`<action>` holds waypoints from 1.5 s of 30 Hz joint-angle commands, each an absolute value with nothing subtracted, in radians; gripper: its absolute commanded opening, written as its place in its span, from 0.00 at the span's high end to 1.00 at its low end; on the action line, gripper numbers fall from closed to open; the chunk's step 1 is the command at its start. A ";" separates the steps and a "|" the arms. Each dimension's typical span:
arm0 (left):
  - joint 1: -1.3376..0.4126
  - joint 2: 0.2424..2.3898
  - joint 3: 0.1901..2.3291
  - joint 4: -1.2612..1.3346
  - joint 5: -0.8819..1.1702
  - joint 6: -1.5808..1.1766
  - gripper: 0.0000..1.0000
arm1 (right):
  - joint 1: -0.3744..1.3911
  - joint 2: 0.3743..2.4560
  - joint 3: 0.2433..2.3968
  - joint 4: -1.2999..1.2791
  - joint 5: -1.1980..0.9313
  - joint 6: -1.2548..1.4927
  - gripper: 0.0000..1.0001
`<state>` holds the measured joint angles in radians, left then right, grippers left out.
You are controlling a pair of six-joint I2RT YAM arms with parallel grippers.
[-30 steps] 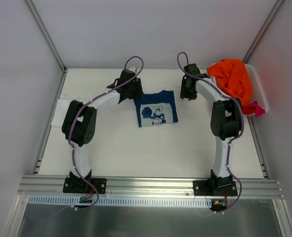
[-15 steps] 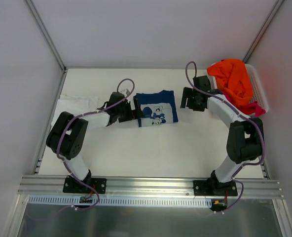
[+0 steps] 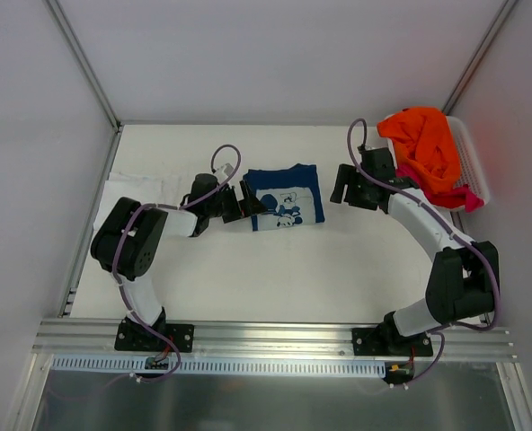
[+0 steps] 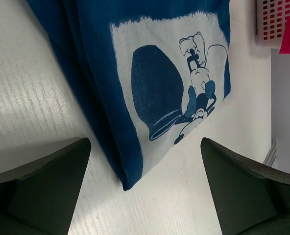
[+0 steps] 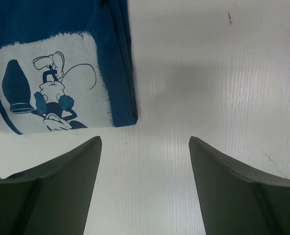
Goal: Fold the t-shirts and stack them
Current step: Put the neatly folded tshirt into the corner of the board with the left arm
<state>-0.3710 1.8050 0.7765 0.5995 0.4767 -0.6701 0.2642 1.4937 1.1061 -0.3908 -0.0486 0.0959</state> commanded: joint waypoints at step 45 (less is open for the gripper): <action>-0.405 1.833 0.781 0.431 0.256 -0.646 0.01 | 0.154 1.750 1.111 -0.123 -0.308 0.209 0.19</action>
